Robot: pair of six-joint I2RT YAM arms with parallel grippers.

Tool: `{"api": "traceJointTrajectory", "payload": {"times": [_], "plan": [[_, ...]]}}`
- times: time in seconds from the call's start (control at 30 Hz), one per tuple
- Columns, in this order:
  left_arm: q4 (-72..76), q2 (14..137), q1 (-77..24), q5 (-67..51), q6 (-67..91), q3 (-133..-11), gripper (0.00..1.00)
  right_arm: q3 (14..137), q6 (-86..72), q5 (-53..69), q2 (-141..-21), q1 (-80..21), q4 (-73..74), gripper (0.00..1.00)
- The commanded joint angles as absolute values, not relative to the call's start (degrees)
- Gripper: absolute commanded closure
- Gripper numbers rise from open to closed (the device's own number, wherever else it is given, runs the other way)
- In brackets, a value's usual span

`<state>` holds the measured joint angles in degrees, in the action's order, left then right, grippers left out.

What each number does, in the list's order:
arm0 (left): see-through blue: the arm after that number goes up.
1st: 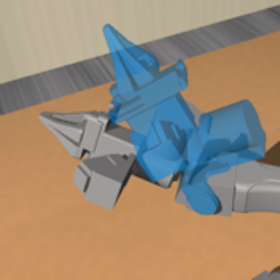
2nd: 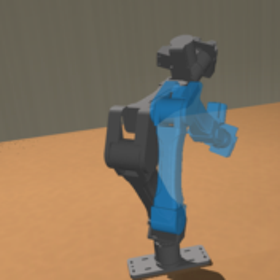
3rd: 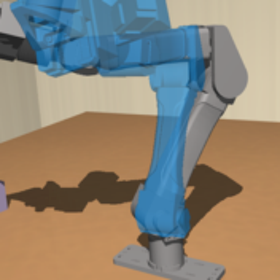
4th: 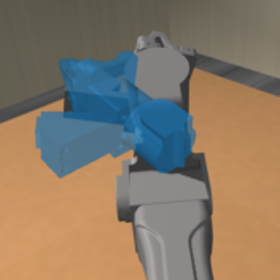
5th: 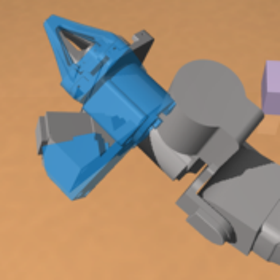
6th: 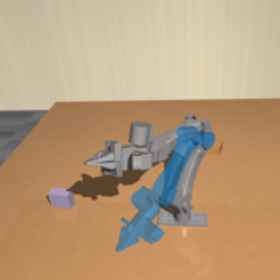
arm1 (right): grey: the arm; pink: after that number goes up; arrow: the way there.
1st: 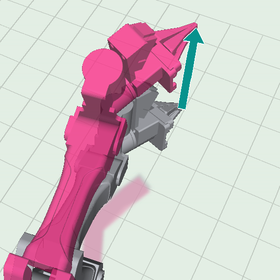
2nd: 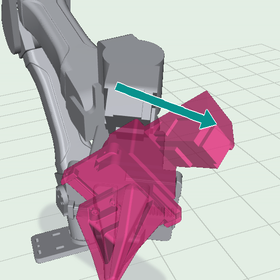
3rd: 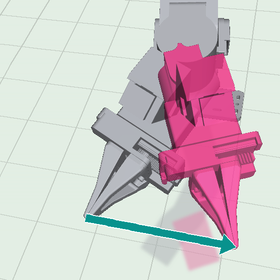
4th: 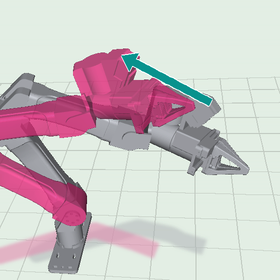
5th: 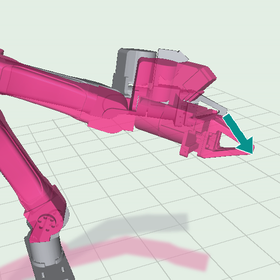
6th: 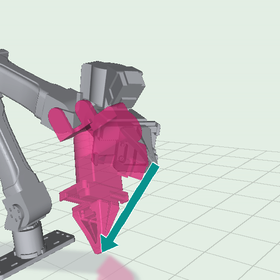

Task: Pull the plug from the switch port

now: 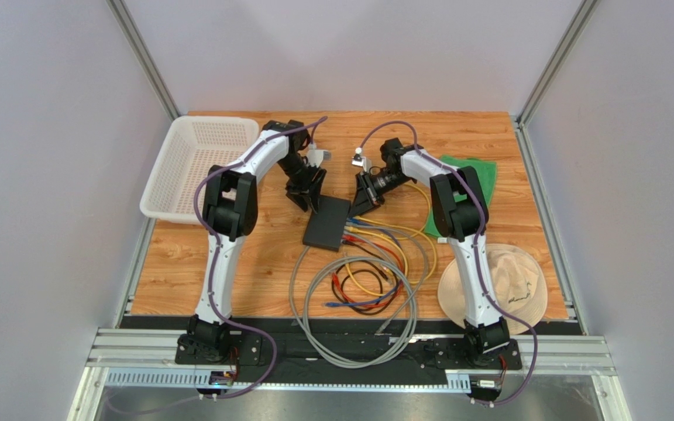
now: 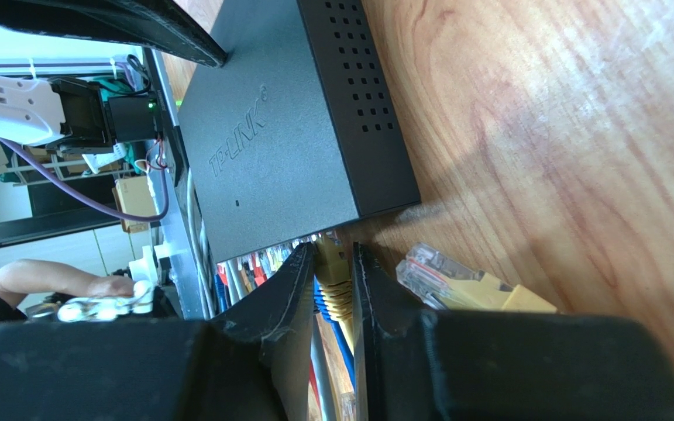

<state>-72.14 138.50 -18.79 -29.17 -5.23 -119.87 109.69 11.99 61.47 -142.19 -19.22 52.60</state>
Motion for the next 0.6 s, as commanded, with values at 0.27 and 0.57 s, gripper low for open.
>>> {"api": "traceJointTrajectory", "payload": {"times": [0.27, 0.57], "plan": [[-50.71, 121.62, -18.02, -34.35, -0.88, -105.99, 0.92, 109.69, 13.1, 47.64, -142.91, -20.04, 50.45, 0.97], [-53.08, 128.49, -19.6, -42.89, 1.32, -105.03, 1.0, 108.37, 13.45, 47.2, -141.94, -20.04, 50.19, 1.0]]}}
